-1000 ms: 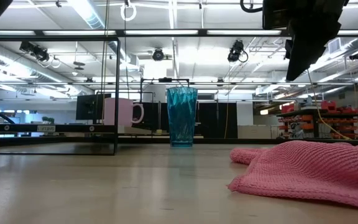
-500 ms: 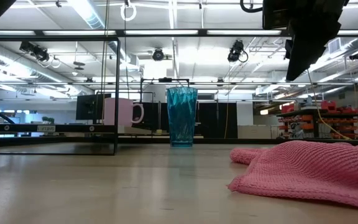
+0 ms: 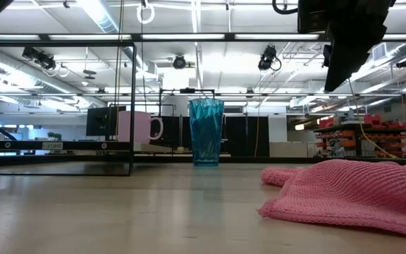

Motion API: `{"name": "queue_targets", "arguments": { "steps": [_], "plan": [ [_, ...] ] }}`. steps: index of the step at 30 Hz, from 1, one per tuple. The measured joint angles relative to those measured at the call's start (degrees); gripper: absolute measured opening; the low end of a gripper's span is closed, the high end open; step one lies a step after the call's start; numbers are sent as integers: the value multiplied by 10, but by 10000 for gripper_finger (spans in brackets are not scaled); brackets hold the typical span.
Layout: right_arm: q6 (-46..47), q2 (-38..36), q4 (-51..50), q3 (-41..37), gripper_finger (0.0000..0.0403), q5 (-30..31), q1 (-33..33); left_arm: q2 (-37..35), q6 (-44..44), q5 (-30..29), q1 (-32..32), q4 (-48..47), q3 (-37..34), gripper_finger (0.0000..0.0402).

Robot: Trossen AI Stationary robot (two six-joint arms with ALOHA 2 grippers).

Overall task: Stack small to large cups/mugs on shelf
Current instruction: Put the orange mug on the shelf

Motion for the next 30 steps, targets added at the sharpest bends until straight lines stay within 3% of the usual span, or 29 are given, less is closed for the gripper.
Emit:
{"name": "queue_targets", "arguments": {
  "steps": [8,17,22,30],
  "plan": [
    [0,0,0,0,71,8,0,-50,20,-20,0,49,32,25],
    [0,0,0,0,71,15,0,-87,163,-98,25,33,163,25],
    [0,0,1,0,71,15,0,-88,254,-147,60,-70,275,25],
    [0,0,2,0,71,15,0,-89,277,-207,140,-316,442,25]
  ]
}}
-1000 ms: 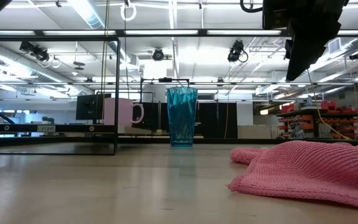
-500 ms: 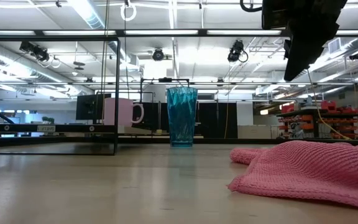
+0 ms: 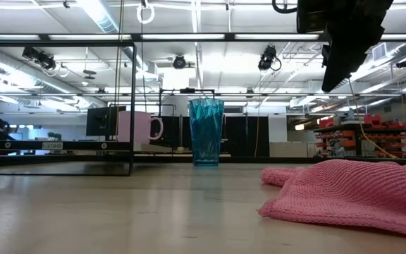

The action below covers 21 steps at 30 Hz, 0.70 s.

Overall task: Stack small to large cups/mugs on shelf
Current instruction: Put the orange mug on the shelf

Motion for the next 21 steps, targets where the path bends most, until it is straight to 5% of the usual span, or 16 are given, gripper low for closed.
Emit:
{"name": "queue_targets", "arguments": {
  "steps": [4,15,21],
  "plan": [
    [0,0,0,0,71,0,0,0,1,-13,63,-112,45,25],
    [6,0,2,0,71,0,0,2,145,-5,296,-104,47,25],
    [7,0,2,0,71,0,0,12,242,68,414,-104,46,25]
  ]
}}
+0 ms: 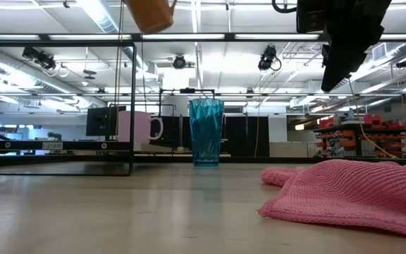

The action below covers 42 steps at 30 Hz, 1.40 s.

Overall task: Stack small to large cups/mugs on shelf
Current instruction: Put the orange mug on the shelf

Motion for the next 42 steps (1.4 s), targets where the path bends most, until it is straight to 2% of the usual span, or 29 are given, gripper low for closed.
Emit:
{"name": "queue_targets", "arguments": {
  "steps": [4,12,19,23,31,34,38,42],
  "plan": [
    [0,0,0,0,71,0,0,0,40,45,61,2,-45,25],
    [0,0,6,0,71,0,0,-4,150,135,148,3,-206,25],
    [1,0,35,0,71,3,0,-3,230,135,221,14,-311,25],
    [23,0,55,0,71,21,-1,-3,260,137,252,82,-363,25],
    [86,0,45,0,71,35,-1,-3,282,142,295,162,-399,25],
    [97,0,45,0,71,45,-1,-3,293,145,298,183,-410,25],
    [101,0,45,0,71,47,-1,-3,327,186,296,194,-431,25],
    [101,0,46,0,71,47,-1,-3,335,189,296,202,-443,25]
  ]
}}
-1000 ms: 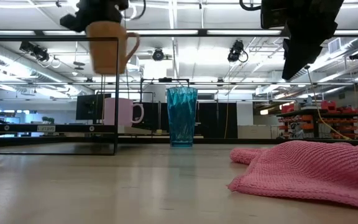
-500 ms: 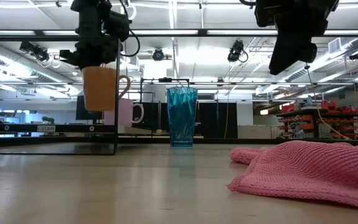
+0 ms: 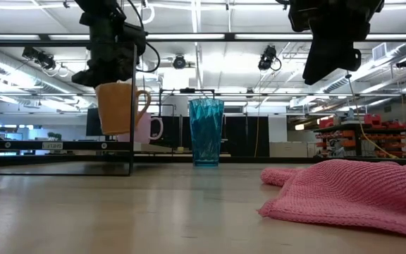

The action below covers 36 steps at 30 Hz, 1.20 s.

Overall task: Stack small to large cups/mugs on shelf
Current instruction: Put the orange mug on the shelf

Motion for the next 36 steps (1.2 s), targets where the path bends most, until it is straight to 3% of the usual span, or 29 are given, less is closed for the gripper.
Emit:
{"name": "queue_targets", "arguments": {
  "steps": [15,23,36],
  "plan": [
    [0,0,1,0,71,0,0,0,-18,-19,-6,18,-35,25],
    [0,0,1,0,71,0,0,0,-46,-58,-25,17,-35,25],
    [-1,0,1,0,71,0,0,0,-73,-59,-45,17,-35,25]
  ]
}}
